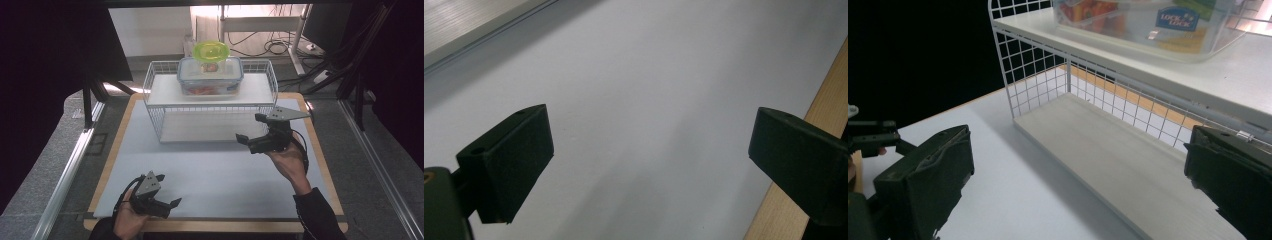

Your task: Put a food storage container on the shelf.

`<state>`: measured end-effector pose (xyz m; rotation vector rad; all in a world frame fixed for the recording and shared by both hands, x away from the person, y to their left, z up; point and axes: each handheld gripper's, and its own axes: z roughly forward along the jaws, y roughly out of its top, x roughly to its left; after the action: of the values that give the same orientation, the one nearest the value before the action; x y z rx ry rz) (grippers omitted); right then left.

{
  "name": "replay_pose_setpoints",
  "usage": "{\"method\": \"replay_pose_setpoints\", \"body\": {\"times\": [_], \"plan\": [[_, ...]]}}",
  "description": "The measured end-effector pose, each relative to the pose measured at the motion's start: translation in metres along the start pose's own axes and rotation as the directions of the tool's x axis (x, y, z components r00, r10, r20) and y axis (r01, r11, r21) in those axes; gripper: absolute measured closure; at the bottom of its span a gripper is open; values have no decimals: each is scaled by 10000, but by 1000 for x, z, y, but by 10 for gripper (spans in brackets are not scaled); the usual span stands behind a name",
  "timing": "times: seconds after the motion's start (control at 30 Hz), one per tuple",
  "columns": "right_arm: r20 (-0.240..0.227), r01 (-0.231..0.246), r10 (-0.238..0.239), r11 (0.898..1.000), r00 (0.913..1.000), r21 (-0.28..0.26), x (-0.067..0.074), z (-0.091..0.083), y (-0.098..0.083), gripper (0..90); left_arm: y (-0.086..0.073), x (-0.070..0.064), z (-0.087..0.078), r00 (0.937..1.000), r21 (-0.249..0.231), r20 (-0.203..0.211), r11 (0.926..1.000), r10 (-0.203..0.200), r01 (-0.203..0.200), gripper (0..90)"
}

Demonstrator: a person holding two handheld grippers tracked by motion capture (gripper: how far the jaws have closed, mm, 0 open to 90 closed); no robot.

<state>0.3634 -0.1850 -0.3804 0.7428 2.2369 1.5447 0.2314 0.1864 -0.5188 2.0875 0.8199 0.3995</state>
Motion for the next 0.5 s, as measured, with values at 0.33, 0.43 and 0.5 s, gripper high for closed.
{"method": "replay_pose_setpoints", "body": {"times": [0.33,0.43,0.5], "plan": [[-86,164,-162,9996,9998,240,8,-4,-11,0,0,0,0,9999,-43,-42,9999,96,-96,40],[-164,187,-183,9995,9997,250,10,-7,-14,0,0,0,0,10000,-50,-35,10000,84,-84,40],[-189,217,-214,9996,9996,167,12,-10,-15,0,0,0,0,9999,-44,-34,9999,112,-112,40]]}}
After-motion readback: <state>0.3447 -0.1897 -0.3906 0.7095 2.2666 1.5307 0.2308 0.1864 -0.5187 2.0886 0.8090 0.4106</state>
